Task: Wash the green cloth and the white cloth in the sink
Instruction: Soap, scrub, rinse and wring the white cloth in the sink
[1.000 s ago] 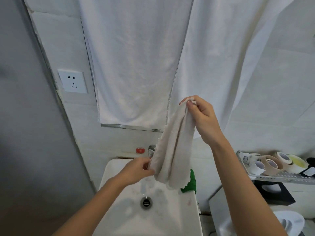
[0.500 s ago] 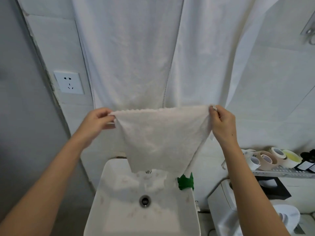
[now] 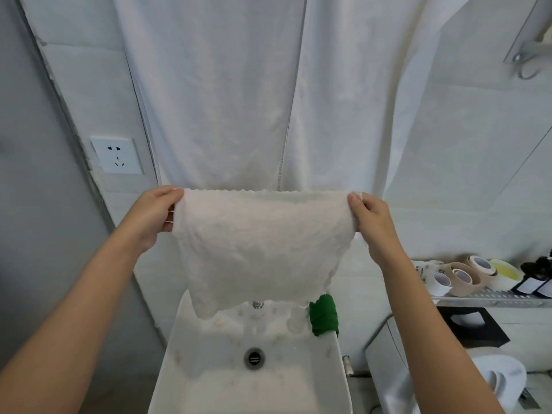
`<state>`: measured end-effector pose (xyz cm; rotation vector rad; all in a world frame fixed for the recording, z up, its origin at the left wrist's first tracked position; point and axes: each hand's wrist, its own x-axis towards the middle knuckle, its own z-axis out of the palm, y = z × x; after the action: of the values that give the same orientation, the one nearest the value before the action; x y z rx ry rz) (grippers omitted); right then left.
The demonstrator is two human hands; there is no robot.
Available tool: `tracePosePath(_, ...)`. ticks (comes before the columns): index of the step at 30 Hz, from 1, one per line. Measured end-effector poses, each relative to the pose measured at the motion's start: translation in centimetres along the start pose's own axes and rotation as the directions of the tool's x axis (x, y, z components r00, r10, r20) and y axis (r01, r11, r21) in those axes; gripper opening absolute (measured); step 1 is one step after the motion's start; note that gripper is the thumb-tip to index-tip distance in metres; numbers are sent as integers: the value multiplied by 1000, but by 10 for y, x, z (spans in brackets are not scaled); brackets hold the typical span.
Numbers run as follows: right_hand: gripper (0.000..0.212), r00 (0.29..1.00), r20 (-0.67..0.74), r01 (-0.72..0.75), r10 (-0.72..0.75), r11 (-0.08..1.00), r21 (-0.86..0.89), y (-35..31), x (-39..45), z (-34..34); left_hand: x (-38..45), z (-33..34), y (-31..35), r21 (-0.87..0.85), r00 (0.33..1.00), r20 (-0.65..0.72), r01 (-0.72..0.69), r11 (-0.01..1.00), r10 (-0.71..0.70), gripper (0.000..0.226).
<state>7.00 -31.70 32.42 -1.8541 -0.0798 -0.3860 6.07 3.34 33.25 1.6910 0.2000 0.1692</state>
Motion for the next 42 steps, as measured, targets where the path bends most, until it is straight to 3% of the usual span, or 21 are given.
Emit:
tracePosePath(2, 45, 998, 0, -65, 65, 997, 50, 1, 0, 3, -1, 2, -4, -26, 1000, -22, 10, 1000, -10, 23)
tracePosePath(6, 11, 948, 20, -318, 318, 941, 116, 6, 1, 11, -2, 6, -11, -34, 998, -44, 49, 998, -51, 22)
tracePosePath(10, 10, 922, 58, -386, 383, 919, 82, 13, -2, 27, -6, 21, -20, -81, 991, -71, 105, 991, -111, 25)
tracePosePath(12, 12, 928, 77, -370, 364, 927, 69, 12, -8, 40, -9, 30, -25, -106, 990, -63, 121, 987, -128, 25)
tracePosePath(16, 34, 967, 80, -242, 242, 970, -10, 8, -22, 72, -23, 56, -34, -123, 996, -24, 87, 989, -90, 20)
tracePosePath(23, 43, 985, 174, 49, -20, 985, -167, -5, -43, 118, -44, 98, -43, 0, 991, 45, -127, 992, 127, 23)
tracePosePath(25, 38, 983, 179, 66, -39, 987, -144, -5, -48, 124, -48, 104, -42, -29, 984, 78, -161, 986, 163, 16)
tracePosePath(30, 46, 979, 184, 116, -87, 981, -154, -3, -53, 126, -53, 102, -42, -88, 979, 1, -201, 976, 202, 18)
tracePosePath(34, 31, 972, 226, 89, -60, 989, -117, -6, -54, 127, -55, 101, -42, -36, 961, 34, -273, 961, 275, 17)
tracePosePath(37, 23, 973, 228, 35, -32, 999, -10, -9, -52, 122, -59, 99, -38, -36, 929, 139, -342, 939, 343, 39)
tracePosePath(39, 14, 968, 250, 16, -29, 998, 55, -10, -49, 117, -61, 98, -34, -79, 924, 199, -316, 945, 325, 52)
tracePosePath(42, 19, 958, 280, 55, -59, 998, 23, -9, -44, 111, -58, 94, -32, -178, 950, 207, -199, 964, 235, 50)
